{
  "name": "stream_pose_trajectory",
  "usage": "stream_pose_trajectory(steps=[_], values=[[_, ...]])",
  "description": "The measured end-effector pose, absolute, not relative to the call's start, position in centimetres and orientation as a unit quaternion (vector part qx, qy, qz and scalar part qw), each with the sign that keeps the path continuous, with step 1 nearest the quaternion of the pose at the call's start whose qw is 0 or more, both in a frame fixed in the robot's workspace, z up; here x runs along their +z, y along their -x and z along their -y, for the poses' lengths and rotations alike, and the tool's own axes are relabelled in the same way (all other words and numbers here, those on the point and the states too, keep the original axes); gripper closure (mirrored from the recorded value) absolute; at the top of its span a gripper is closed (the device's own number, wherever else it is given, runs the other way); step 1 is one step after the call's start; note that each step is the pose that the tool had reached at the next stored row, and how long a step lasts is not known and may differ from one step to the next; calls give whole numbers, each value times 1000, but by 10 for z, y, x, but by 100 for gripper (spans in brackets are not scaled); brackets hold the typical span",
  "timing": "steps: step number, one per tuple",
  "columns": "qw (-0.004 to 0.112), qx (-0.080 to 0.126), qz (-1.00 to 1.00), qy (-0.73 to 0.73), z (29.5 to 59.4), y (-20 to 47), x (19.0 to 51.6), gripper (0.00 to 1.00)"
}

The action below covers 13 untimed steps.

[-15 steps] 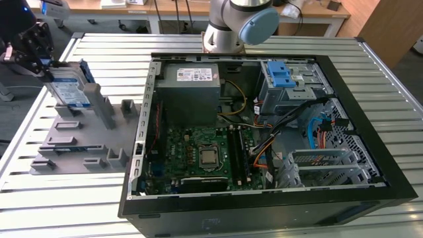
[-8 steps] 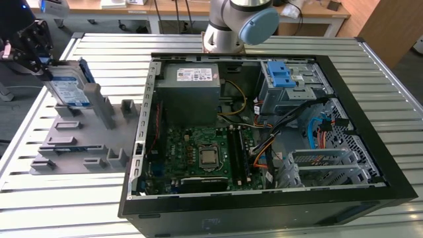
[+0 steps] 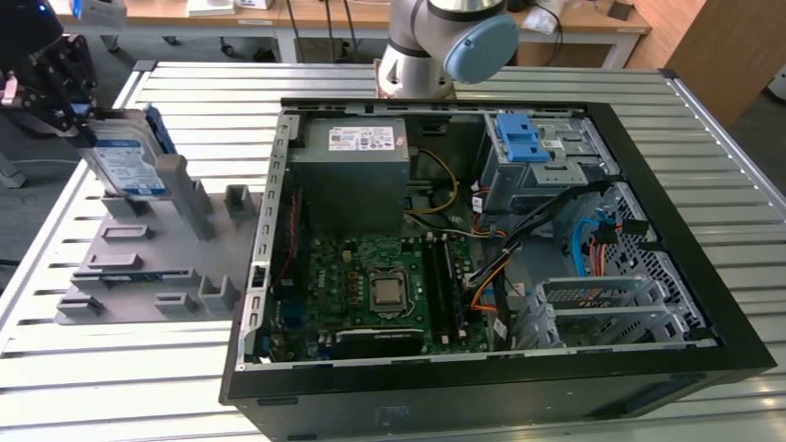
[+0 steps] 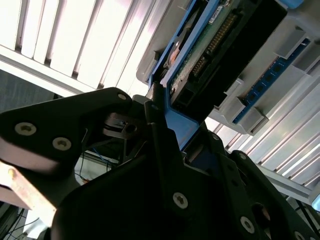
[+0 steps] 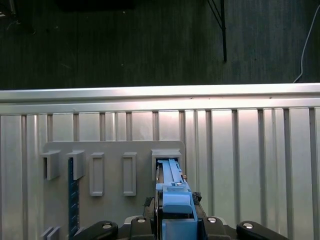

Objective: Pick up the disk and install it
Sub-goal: 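Pick up the disk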

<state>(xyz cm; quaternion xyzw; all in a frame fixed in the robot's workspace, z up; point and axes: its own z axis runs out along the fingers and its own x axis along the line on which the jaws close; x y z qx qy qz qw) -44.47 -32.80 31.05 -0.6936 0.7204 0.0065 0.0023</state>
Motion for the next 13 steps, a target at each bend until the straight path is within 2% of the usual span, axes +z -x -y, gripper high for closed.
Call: stream_pose_trajectory(steps=[13], values=[[2, 7, -720, 694, 328, 445, 317, 64]])
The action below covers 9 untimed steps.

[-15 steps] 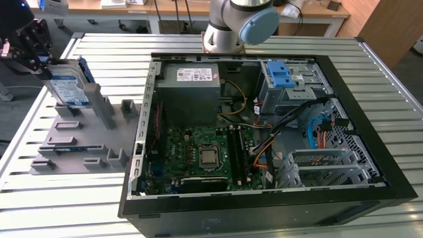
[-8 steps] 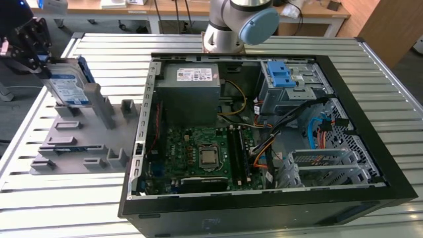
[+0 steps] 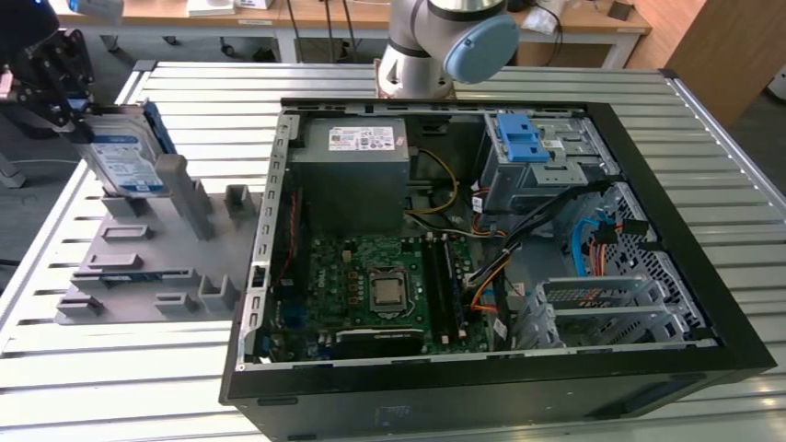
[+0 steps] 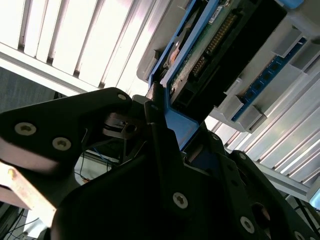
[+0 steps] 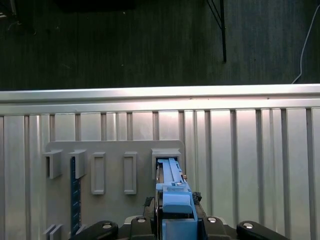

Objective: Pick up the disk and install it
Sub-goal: 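Pick up the disk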

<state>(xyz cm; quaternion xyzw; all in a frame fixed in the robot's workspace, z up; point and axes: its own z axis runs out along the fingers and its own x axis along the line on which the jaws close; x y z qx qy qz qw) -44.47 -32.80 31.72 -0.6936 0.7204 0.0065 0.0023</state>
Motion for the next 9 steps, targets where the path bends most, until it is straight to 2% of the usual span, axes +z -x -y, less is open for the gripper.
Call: stream_pose_trajectory(steps=[9], values=[[2, 6, -720, 694, 328, 445, 323, 64]])
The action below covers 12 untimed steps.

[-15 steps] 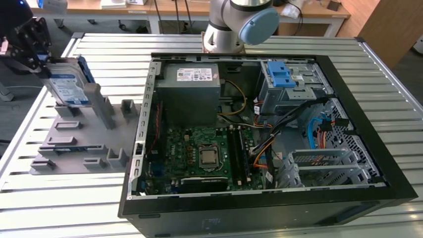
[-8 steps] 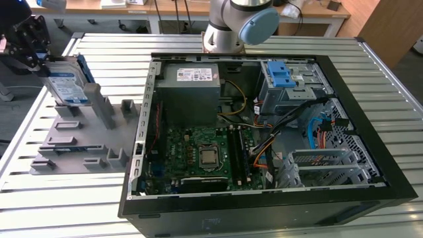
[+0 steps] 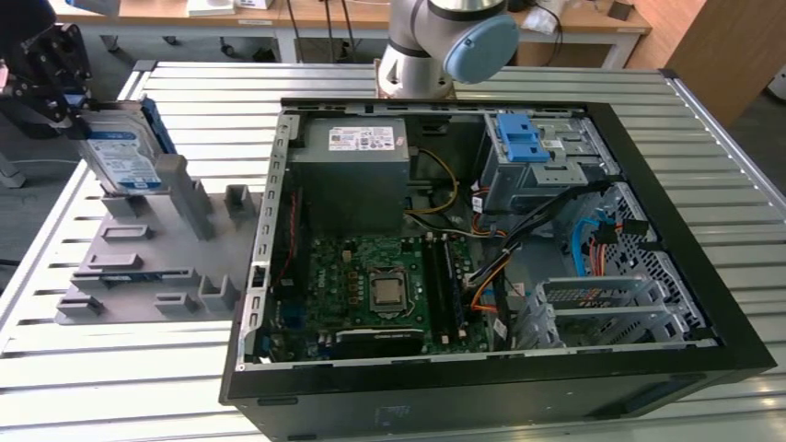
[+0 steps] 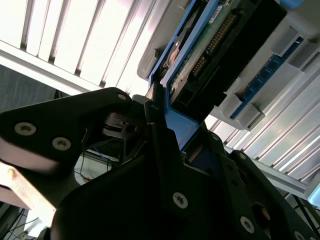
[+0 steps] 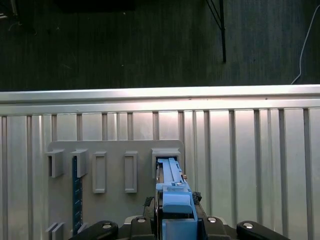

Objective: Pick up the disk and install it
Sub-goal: 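Pick up the disk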

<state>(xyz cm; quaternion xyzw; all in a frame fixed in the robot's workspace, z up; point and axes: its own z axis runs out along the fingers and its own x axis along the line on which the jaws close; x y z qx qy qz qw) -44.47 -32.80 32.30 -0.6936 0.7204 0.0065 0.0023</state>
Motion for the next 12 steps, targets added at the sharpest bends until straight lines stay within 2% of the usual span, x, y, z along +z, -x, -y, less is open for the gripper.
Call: stream_pose_trajectory(steps=[12], values=[[2, 7, -720, 694, 328, 445, 330, 64]])
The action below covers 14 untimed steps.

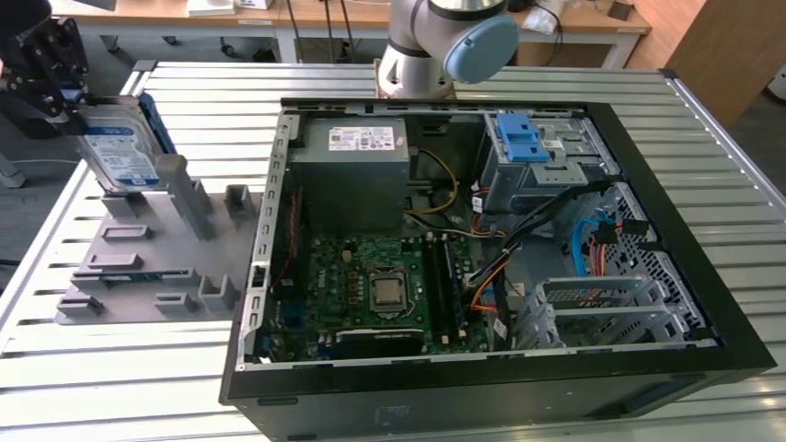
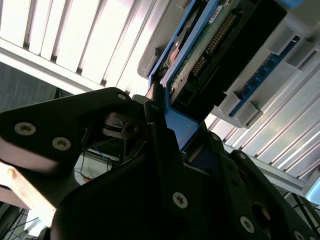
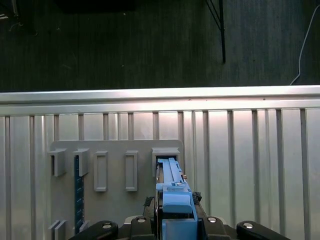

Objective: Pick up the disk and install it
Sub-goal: 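Pick up the disk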

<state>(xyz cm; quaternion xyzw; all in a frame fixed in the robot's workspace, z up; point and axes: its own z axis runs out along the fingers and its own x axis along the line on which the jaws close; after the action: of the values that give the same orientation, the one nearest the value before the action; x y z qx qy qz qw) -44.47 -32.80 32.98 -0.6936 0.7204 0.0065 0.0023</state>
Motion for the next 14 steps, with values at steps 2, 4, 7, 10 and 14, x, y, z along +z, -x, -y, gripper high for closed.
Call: stream_pose_trajectory(steps=[2, 4, 7, 10, 14], values=[[2, 6, -720, 694, 328, 445, 331, 64], [2, 6, -720, 694, 328, 445, 332, 64], [2, 6, -720, 694, 328, 445, 333, 64], [2, 6, -720, 694, 328, 445, 335, 64], [2, 6, -720, 694, 328, 445, 337, 64]])
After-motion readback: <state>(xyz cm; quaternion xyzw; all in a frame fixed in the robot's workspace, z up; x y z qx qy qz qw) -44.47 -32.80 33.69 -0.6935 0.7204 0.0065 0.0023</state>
